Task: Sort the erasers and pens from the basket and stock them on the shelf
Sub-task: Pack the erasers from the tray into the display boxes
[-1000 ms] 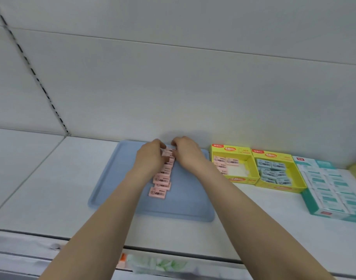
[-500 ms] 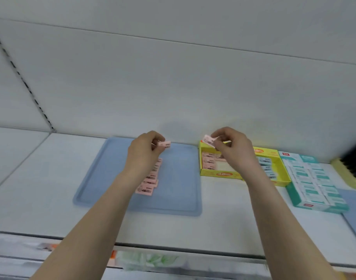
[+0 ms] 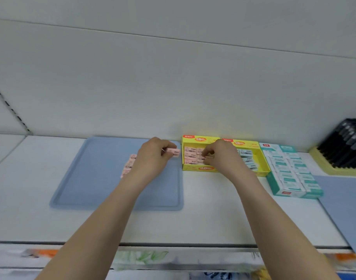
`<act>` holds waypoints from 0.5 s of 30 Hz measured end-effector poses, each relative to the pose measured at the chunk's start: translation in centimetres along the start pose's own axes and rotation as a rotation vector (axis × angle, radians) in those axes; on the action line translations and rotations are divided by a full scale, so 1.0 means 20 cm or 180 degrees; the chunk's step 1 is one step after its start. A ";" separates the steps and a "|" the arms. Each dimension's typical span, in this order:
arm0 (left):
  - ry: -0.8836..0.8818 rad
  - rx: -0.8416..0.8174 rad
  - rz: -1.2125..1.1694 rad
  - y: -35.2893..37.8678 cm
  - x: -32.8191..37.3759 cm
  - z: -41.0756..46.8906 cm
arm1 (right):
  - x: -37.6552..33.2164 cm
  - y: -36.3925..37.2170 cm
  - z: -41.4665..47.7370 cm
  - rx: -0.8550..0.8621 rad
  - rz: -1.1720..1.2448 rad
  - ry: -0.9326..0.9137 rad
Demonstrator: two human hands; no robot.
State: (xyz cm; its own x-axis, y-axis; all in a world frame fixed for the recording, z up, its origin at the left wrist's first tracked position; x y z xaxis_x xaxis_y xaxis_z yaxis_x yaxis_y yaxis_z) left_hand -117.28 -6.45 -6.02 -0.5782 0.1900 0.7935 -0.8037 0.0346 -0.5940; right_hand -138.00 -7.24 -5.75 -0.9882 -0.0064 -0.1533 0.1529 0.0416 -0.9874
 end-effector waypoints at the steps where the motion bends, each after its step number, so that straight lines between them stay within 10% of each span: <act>1: -0.0009 0.0029 -0.0039 0.00 0.00 0.00 | 0.00 0.00 0.00 0.0074 -0.0010 0.0004; 8: -0.0008 0.0189 -0.0716 0.02 0.02 -0.01 | 0.01 0.01 -0.03 0.0587 0.0089 -0.0059; 15: 0.0010 -0.0018 -0.1200 0.15 0.16 0.02 | 0.01 -0.10 -0.08 0.0260 0.2231 -0.0224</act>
State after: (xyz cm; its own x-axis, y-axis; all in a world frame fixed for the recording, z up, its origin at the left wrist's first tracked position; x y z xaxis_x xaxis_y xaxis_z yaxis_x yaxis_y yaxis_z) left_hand -121.54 -6.11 -5.21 -0.2414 0.1660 0.9561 -0.9593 0.1080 -0.2609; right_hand -138.46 -5.70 -3.75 -0.6539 -0.0702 -0.7533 0.7558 -0.0156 -0.6546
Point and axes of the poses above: each hand's wrist, its own z-axis towards the middle knuckle, its own y-axis out of the palm, x = y × z, the point moved 2 cm from there along z, towards the middle knuckle, and after that the axes turned 11 degrees about -z, right-handed, at the moved point
